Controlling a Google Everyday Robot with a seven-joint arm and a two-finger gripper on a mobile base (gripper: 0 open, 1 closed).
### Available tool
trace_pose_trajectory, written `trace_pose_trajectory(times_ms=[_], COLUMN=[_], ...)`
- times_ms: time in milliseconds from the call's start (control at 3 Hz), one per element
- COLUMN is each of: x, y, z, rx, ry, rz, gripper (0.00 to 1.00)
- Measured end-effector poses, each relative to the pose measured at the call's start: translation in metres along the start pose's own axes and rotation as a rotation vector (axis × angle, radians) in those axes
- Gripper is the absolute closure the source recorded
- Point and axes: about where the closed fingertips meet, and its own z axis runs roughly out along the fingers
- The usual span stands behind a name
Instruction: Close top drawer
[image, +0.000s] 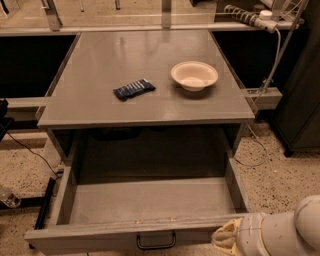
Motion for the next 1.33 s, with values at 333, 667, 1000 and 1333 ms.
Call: trace_pose_trajectory(times_ms=[333,667,1000,1333], x=[0.000,0.000,-0.008,-0.033], y=[0.000,0.000,-0.011,-0.042], z=[0.000,0.000,0.007,0.023], rx=[0.000,0.000,-0.007,-0.012], ry=[0.000,0.000,-0.022,-0.051], rz=[0.000,0.000,-0.034,-0.104], gripper=[0.35,0.12,0.00,0.19])
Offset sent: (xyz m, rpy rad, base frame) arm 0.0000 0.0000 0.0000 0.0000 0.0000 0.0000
